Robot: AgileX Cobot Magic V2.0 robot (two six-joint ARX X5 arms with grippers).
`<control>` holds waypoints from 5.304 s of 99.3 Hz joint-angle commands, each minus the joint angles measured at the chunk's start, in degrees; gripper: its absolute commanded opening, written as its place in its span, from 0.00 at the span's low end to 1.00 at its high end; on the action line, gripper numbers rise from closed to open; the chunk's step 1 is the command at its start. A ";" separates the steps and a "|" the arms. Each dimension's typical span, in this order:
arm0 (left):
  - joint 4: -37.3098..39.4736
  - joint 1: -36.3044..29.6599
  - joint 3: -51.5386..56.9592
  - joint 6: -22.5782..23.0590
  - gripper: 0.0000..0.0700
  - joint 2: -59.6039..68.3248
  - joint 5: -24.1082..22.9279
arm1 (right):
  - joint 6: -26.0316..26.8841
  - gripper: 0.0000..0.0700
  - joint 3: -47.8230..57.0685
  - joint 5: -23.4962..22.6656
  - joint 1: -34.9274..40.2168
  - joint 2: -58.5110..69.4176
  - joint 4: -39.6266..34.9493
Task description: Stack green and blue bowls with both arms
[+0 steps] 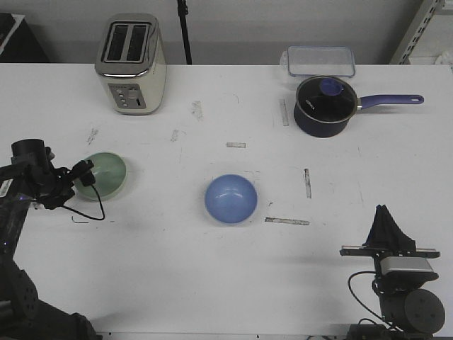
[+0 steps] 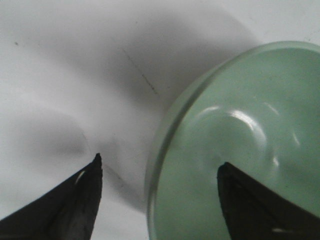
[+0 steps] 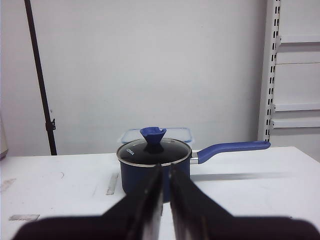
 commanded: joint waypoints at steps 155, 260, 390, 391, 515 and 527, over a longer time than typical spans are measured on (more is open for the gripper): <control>-10.45 -44.74 24.09 -4.79 0.00 5.77 0.28 | 0.55 0.02 0.02 0.00 0.02 -0.09 0.63; -7.45 -50.93 24.04 -4.76 0.25 14.29 0.24 | 0.55 0.02 0.02 0.00 0.02 -0.09 0.63; 44.15 -24.81 -38.42 16.72 0.00 -53.46 -13.11 | 0.55 0.02 0.02 0.00 0.02 -0.09 0.63; 44.15 -24.50 -38.88 16.74 0.00 -54.14 -13.11 | 0.55 0.02 0.02 0.00 0.02 -0.09 0.63; 40.59 -18.99 -55.65 16.70 0.00 -87.67 -13.11 | 0.55 0.02 0.02 0.00 0.02 -0.09 0.63; 40.83 -18.99 -57.53 16.72 0.00 -90.90 -14.62 | 0.55 0.02 0.02 0.00 0.02 -0.09 0.63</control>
